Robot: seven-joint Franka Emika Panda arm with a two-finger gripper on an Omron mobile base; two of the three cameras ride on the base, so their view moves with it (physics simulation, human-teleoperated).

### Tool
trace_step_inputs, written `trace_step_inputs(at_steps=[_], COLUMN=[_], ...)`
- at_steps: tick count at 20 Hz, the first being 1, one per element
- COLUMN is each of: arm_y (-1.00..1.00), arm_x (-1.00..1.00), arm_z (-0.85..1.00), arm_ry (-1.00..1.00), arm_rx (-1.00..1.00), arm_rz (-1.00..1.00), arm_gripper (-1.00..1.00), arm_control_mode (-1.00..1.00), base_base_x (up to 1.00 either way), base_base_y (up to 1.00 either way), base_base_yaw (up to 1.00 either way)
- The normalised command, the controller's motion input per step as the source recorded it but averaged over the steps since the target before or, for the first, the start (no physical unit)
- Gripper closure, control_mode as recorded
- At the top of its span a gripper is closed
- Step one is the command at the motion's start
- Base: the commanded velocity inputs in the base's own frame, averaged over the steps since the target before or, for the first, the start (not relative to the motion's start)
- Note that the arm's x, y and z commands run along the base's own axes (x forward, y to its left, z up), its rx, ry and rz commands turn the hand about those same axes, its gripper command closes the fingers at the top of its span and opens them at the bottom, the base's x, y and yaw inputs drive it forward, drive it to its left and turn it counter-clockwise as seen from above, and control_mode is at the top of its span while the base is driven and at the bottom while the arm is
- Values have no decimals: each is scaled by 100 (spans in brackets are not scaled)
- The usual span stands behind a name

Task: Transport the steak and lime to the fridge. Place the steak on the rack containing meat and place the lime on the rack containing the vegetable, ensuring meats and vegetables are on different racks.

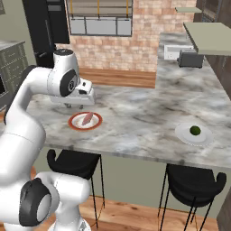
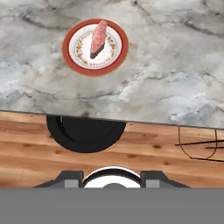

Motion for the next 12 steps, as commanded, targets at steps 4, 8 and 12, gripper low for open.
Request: trace_step_inputs(at_steps=[4,8,12], arm_y=[4,28,38], arm_x=[-42,-86,-40], arm_z=[0,-1,-24], arm_ry=[-1,-1,0], arm_rx=[0,-1,0], arm_rz=[3,14,9], arm_gripper=[-100,-100,-100], arm_control_mode=[-100,-100,-100], base_base_x=[0,0,0], base_base_y=[0,0,0], base_base_yaw=[0,0,0])
